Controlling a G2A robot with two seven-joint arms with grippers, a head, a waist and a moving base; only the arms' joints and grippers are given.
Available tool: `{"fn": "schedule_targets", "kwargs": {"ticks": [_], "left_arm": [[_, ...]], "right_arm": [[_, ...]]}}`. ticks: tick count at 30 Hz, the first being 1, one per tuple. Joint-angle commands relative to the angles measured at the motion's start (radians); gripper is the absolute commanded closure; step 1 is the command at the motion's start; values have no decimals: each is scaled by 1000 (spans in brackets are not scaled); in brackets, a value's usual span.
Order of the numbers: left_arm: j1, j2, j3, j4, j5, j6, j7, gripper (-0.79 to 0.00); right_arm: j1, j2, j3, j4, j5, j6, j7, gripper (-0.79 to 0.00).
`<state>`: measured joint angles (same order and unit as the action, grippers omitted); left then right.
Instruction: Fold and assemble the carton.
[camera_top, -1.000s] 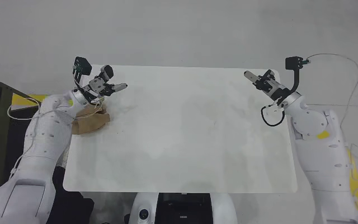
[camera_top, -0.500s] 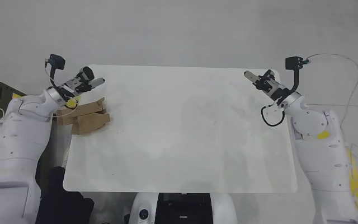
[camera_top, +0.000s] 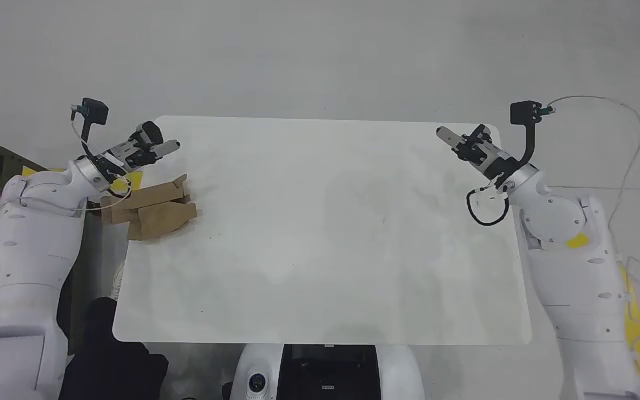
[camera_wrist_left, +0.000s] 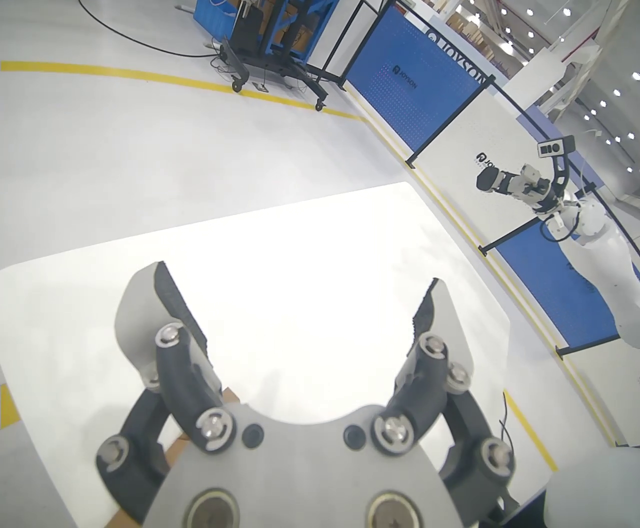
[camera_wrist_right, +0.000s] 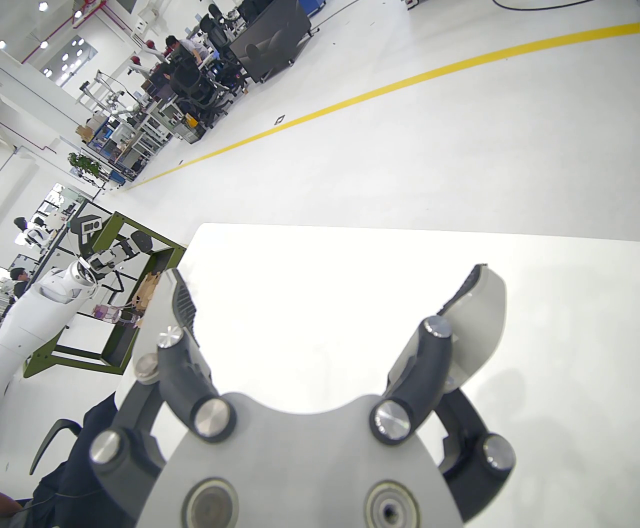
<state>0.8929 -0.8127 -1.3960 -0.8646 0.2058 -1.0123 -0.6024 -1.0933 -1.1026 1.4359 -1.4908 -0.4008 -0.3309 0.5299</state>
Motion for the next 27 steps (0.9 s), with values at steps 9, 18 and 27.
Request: {"fn": "schedule_targets", "kwargs": {"ticks": [9,18,27], "left_arm": [[20,-1,7,-13,-8,20,-1,-785],[93,46,-74,5,-177,56,-217,-785],[184,102,-151,8,-305,138,-343,-785]], "right_arm": [[0,0,0,0,0,0,0,-785],[0,0,0,0,0,0,0,-785],[0,0,0,0,0,0,0,-785]]}}
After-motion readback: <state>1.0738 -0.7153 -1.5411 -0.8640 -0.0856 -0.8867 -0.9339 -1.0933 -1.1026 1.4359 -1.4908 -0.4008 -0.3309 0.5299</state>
